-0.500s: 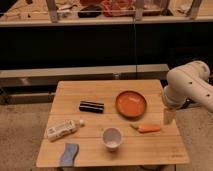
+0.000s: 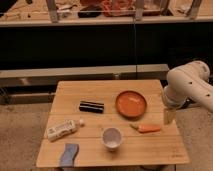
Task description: Pick up the ceramic bowl
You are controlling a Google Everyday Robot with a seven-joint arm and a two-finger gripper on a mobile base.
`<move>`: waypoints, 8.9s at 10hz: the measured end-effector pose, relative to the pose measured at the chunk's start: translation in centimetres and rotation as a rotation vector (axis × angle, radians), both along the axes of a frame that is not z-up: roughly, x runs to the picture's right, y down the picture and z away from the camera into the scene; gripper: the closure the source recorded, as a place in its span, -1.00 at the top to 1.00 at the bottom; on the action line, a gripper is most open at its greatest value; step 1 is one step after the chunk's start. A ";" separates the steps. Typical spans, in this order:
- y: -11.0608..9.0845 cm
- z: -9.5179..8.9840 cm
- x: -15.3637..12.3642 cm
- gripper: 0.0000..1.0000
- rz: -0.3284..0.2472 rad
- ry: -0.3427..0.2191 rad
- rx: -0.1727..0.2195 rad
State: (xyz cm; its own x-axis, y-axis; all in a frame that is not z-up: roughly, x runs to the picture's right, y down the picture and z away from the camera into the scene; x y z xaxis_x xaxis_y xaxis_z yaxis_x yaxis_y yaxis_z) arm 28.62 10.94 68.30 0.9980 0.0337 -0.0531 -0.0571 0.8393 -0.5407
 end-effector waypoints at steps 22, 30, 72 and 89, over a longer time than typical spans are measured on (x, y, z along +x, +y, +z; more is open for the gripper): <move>-1.7 1.6 -3.5 0.60 -0.322 -0.172 0.043; -1.1 3.2 -5.3 0.60 -0.474 -0.268 0.042; 4.7 17.4 -4.7 0.16 -0.709 -0.608 0.027; 4.0 15.5 -4.5 -0.99 -0.795 -0.612 0.040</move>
